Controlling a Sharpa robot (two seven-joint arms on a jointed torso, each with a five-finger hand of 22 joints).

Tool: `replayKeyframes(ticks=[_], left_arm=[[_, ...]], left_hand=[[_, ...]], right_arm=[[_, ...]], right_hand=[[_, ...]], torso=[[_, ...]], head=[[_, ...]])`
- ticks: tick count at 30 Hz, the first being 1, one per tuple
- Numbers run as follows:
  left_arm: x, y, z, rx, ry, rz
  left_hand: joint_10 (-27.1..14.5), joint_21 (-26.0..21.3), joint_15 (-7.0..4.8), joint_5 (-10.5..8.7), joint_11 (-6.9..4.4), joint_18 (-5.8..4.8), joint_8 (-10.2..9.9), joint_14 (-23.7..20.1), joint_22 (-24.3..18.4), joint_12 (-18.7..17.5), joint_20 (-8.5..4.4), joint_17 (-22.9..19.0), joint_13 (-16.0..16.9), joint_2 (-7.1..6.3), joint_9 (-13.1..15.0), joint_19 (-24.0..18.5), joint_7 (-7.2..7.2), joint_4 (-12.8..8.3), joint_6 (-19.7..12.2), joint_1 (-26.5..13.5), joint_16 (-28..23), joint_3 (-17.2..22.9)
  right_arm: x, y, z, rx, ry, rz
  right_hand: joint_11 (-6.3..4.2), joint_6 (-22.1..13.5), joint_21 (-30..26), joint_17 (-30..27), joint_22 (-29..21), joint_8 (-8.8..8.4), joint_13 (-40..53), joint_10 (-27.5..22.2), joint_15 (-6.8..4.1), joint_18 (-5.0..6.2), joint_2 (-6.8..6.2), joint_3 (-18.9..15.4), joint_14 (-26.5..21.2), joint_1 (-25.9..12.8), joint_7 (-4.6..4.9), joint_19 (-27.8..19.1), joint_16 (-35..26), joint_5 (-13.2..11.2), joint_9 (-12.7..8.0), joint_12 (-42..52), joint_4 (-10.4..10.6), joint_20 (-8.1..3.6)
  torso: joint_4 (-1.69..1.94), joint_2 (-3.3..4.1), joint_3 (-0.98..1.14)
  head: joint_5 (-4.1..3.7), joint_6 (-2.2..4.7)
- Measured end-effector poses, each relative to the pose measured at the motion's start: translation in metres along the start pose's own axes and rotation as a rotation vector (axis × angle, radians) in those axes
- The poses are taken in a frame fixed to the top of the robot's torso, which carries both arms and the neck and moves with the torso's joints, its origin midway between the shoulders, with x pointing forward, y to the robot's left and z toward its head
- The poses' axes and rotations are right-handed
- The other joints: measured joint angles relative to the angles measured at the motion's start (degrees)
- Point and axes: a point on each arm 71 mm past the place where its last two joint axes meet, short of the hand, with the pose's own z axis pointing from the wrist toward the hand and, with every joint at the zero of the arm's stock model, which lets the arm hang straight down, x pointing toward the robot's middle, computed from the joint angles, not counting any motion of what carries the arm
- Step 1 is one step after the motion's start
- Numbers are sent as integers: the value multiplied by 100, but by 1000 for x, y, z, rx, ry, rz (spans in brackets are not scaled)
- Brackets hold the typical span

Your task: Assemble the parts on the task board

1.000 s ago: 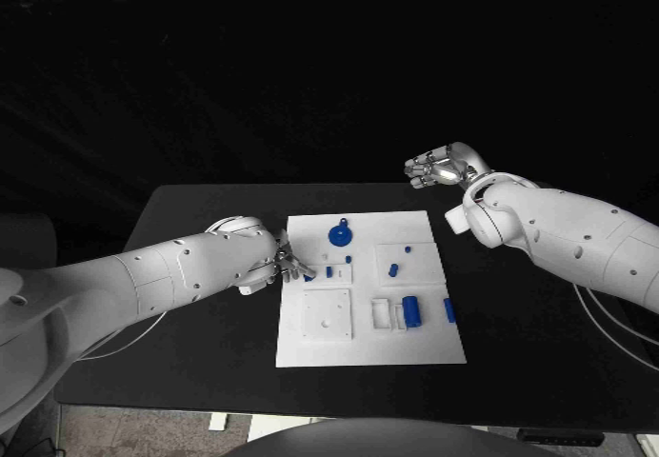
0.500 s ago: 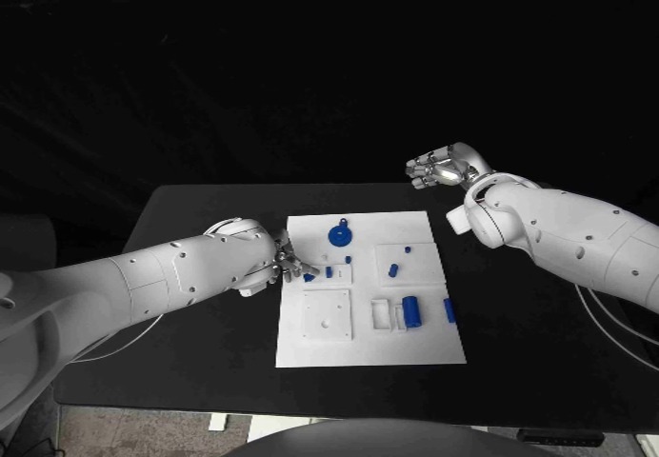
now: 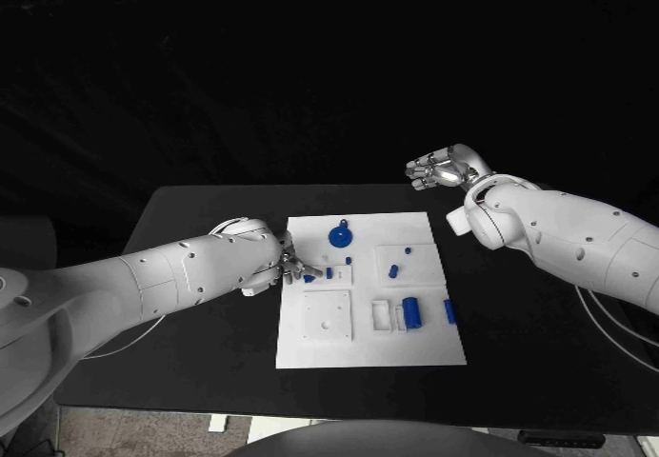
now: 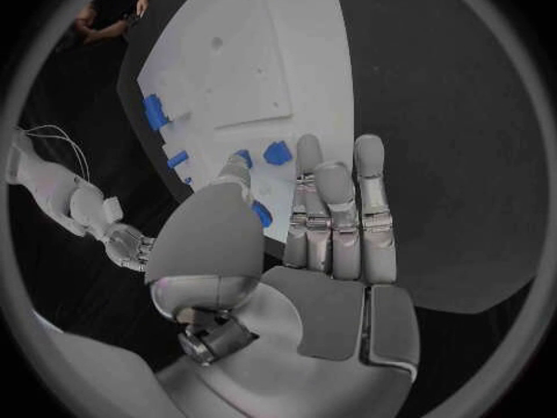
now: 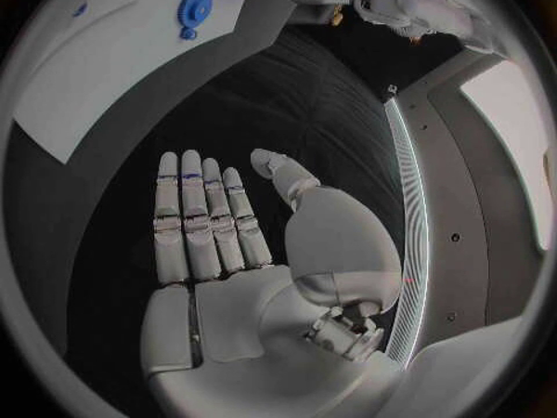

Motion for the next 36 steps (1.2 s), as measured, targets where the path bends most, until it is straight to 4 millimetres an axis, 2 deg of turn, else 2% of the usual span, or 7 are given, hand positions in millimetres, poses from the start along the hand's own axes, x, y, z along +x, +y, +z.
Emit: replayKeyframes(ticks=[5, 9, 21, 22, 23, 28, 36], left_arm=[[1, -3, 2, -8, 5, 15], [1, -6, 4, -13, 8, 24], [2, -8, 7, -27, 5, 35], [3, -9, 7, -27, 5, 35], [3, -9, 8, -27, 5, 35], [4, -10, 9, -29, 5, 37], [4, -10, 9, -30, 8, 39]], left_hand=[[0, 0, -21, 0, 0, 0, 116, 22, -1, 0, 19, 8, 33, 133, -30, 22, -33, -21, 33, 21, 6, 21], [0, 0, -51, 0, 0, 1, 232, 51, -1, 59, -1, 24, 62, 321, -18, 41, -105, -112, 114, 29, 43, 42], [-16, 110, -121, 0, -58, 0, 1034, 122, -1, 418, -44, 112, 191, 865, 327, 125, -202, -814, 148, 27, 244, -227], [-20, 149, -123, 0, -63, 0, 1185, 124, -2, 480, -43, 126, 195, 966, 380, 125, -243, -968, 103, 28, 244, -323], [-21, 155, -123, 0, -63, 0, 1241, 124, -1, 491, -43, 129, 195, 998, 394, 125, -239, -1036, 83, 46, 260, -353], [0, 223, -123, 0, -83, 0, 1432, 124, -2, 563, -43, 184, 195, 1094, 410, 125, -252, -1275, 56, 143, 310, -453], [0, 244, -122, 0, -84, 0, 1498, 167, -2, 646, -42, 293, 189, 1063, 400, 123, -252, -1465, 56, 306, 399, -450]], right_arm=[[1, 1, 0, -1, 2, 1], [1, 1, 0, -2, 2, 1], [2, 2, 0, -3, 5, 2], [2, 2, 0, -3, 5, 2], [3, 2, 0, -4, 5, 3], [3, 2, 0, -4, 6, 3], [3, 2, 0, -5, 7, 3]], right_hand=[[0, 0, 0, 0, 0, 0, 0, 0, 0, 0, 0, 0, 0, 0, 0, 0, 0, 0, 0, 0, 0, 0], [0, 0, 0, 0, 0, 0, 0, 0, 0, 0, 0, 0, 0, 0, 0, 0, 0, 0, 0, 0, 0, 0], [0, 0, 0, 0, 0, 0, 0, 0, 0, 0, 0, 0, 0, 0, 0, 0, 0, 0, 0, 0, 0, 0], [0, 0, 0, 0, 0, 0, 0, 0, 0, 1, 0, 0, 0, 0, 0, 0, 0, 0, 0, 0, 0, 0], [0, 0, 0, 0, 0, 0, 0, 0, 0, 0, 0, 0, 0, 0, 0, 0, 0, 0, 0, 0, 0, 0], [0, 0, 0, 0, 0, 0, 0, 0, 0, 0, 0, 0, 0, 0, 0, 0, 0, 0, 0, 0, 0, 0], [0, 0, 0, 0, 0, 0, 0, 0, 0, 0, 0, 0, 0, 0, 0, 0, 0, 0, 0, 0, 0, 0]], torso=[[-1, 4, -3], [-3, 7, -3], [1, 5, 4], [1, 4, 4], [0, 3, 4], [-1, -2, 4], [4, -4, 5]], head=[[-4, -9], [-10, -16], [-31, -48], [-33, -49], [-34, -53], [-38, -65], [-53, -79]])
